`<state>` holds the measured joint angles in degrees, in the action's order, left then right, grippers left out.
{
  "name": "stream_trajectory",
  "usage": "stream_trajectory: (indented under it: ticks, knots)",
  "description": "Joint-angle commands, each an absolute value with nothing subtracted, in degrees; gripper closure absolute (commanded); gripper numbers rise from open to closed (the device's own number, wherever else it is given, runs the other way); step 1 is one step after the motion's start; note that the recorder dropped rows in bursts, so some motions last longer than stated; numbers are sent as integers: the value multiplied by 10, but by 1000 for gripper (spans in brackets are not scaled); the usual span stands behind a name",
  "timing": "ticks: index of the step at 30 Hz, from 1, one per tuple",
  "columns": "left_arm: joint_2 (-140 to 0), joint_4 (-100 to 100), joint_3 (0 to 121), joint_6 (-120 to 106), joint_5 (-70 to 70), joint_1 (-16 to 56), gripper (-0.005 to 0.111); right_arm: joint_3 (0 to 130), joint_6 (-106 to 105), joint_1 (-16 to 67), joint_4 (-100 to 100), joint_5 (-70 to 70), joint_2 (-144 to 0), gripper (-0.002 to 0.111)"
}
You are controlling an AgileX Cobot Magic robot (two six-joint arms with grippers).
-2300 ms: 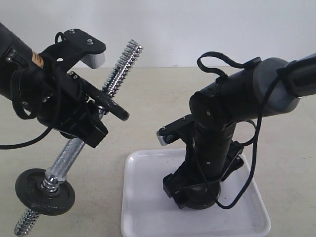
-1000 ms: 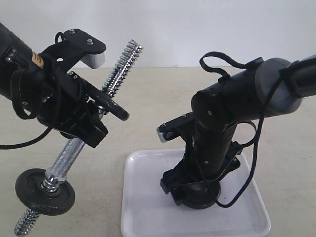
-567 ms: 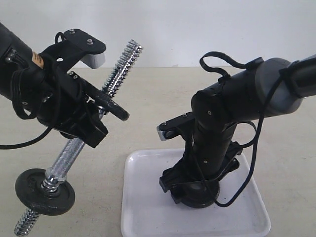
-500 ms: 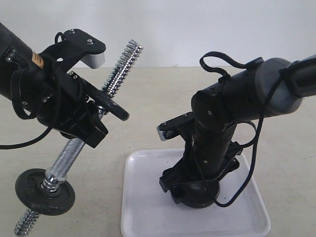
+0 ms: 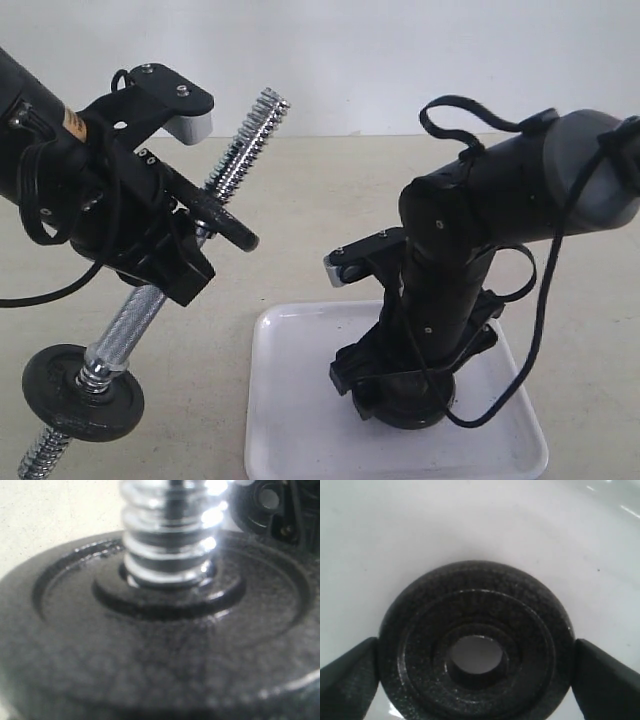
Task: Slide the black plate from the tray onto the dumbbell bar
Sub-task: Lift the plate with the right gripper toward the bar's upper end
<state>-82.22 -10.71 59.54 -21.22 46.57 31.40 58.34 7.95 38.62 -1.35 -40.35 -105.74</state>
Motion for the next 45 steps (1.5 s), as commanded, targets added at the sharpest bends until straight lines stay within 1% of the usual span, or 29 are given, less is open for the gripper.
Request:
stream_trajectory:
  ticks: [1, 9, 20, 34, 40, 45]
  knots:
    - [-791, -120, 616, -215, 426, 317, 102, 587, 76, 385, -7, -407, -1003, 108]
    - [-791, -120, 611, -221, 436, 317, 102, 587, 76, 385, 0, -418, -956, 108]
    - [-791, -60, 556, -230, 437, 317, 102, 589, 76, 384, 18, -433, -861, 108]
    - [-791, -61, 555, -271, 470, 317, 102, 591, 78, 384, 18, -421, -758, 108]
    - [-791, -67, 555, -306, 477, 317, 102, 616, 67, 384, -22, -423, -745, 108]
    - [-791, -67, 555, -330, 477, 317, 102, 642, 13, 384, -108, -420, -745, 108]
